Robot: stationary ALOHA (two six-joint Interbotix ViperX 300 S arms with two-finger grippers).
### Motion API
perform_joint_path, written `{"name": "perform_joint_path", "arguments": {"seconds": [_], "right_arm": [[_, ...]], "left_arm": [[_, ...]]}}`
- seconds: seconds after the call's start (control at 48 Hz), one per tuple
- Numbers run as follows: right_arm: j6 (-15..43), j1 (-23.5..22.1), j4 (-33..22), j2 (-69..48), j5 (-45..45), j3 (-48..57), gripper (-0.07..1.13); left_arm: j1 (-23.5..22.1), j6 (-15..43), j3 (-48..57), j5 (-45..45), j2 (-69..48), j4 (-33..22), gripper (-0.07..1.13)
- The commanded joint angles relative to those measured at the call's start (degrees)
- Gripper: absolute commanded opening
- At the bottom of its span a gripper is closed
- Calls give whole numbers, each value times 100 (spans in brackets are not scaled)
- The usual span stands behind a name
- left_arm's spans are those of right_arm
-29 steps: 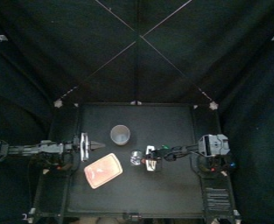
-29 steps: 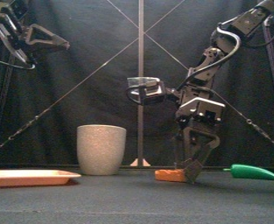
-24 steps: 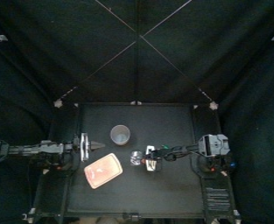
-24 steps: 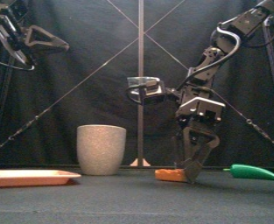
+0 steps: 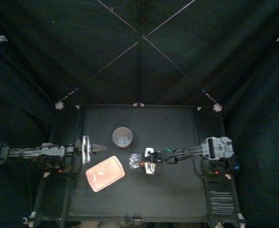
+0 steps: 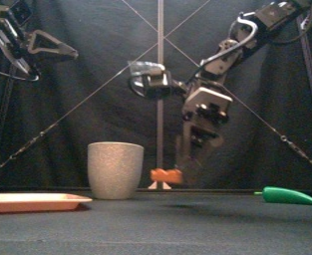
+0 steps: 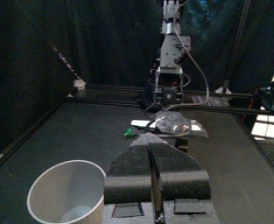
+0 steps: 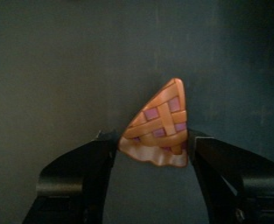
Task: Pick the pie then place it on the pink plate
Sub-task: Place pie on the pink plate
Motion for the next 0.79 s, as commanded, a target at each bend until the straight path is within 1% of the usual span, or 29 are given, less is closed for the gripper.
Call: {"name": "perform_joint_path", "arguments": {"seconds": [0.021, 0.271, 0.417, 0.604, 0.688, 0.792], "right_arm": [[0, 158, 18, -123, -18, -554, 57], [9, 360, -35, 773, -272, -1670, 57], [9, 360, -35, 1327, -475, -2320, 57], [9, 352, -44, 1793, -483, -2962, 58], [9, 343, -44, 1916, -492, -3138, 61], [9, 334, -53, 2013, -510, -3296, 70]], "left_arm": [[9, 0, -79, -53, 26, 0, -3], [9, 9, -62, -53, 18, 0, -3], [9, 9, -62, -53, 26, -9, -3], [9, 9, -35, -53, 18, 0, -3], [9, 18, -9, -53, 18, -9, -3], [9, 18, 0, -53, 18, 0, -3]]}}
